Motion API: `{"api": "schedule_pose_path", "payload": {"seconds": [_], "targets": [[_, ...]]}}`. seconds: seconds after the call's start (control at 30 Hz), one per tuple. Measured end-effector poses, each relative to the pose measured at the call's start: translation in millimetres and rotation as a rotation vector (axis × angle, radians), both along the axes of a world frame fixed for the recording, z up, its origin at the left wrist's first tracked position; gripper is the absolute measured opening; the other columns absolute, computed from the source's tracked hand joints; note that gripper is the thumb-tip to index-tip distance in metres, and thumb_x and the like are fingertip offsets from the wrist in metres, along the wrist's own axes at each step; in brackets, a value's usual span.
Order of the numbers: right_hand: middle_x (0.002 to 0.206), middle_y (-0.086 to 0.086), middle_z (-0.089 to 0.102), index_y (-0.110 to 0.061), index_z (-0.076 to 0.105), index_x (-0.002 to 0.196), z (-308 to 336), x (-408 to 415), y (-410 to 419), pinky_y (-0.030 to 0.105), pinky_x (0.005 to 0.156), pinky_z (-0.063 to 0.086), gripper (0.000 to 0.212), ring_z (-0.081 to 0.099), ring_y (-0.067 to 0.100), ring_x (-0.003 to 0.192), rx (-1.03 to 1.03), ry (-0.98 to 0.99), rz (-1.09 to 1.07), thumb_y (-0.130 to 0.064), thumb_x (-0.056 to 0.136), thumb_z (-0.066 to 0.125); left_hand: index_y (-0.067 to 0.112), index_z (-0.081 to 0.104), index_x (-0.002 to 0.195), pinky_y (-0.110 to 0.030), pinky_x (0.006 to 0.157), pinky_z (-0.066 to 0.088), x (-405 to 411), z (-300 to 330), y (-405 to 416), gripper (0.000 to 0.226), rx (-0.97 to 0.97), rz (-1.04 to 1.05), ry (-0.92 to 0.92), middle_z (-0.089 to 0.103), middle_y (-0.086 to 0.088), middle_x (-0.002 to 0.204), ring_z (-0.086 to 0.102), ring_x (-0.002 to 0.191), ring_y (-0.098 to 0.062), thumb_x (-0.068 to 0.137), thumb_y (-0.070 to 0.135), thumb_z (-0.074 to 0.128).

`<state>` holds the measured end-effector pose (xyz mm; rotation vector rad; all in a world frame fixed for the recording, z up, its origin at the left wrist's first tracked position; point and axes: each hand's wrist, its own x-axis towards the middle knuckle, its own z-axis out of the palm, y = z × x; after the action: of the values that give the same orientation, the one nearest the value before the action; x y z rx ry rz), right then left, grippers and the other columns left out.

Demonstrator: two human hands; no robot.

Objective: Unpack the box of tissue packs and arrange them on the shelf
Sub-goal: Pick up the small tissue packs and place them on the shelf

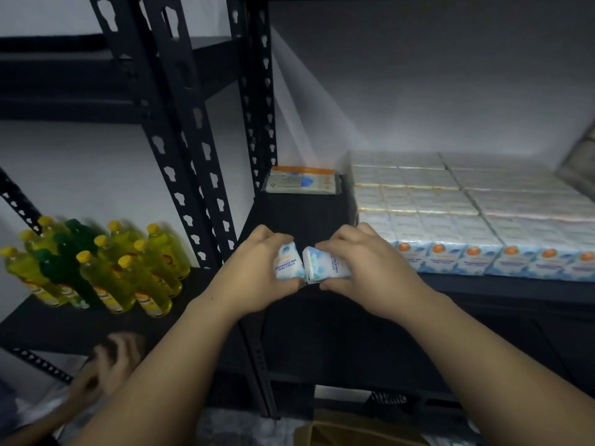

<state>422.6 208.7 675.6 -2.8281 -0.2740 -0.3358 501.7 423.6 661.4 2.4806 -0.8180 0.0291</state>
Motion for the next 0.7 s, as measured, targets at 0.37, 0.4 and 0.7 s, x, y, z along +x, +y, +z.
{"api": "schedule_pose_path", "payload": {"seconds": [0.37,0.4,0.7], "targets": [[0.159,-0.006,0.036,-0.032,0.044,0.156,-22,17,6,0.039,0.110,0.045,0.063,0.042,0.019,0.140,0.024,0.100,-0.068,-0.024,0.096,0.062,0.027,0.058,0.141,-0.018,0.109,0.028,18,-23,3,0.045,0.034,-0.026,0.018,0.036,0.002,0.161,0.040,0.145,-0.016,0.098,0.040,0.066],[0.158,-0.007,0.033,-0.032,0.043,0.156,-22,16,7,0.040,0.108,0.047,0.066,0.042,0.018,0.139,0.033,0.107,-0.067,-0.031,0.094,0.064,0.026,0.058,0.143,-0.018,0.108,0.028,18,-24,3,0.045,0.032,-0.020,0.019,0.035,0.002,0.159,0.041,0.143,-0.016,0.100,0.039,0.065],[0.139,-0.003,0.043,-0.034,0.060,0.140,-29,17,16,0.039,0.099,0.051,0.049,0.049,0.016,0.125,0.130,0.018,-0.121,-0.055,0.096,0.061,0.026,0.055,0.146,-0.007,0.096,0.031,13,-32,4,0.045,-0.054,-0.015,0.016,0.038,0.008,0.149,0.051,0.127,-0.009,0.102,0.036,0.061]]}}
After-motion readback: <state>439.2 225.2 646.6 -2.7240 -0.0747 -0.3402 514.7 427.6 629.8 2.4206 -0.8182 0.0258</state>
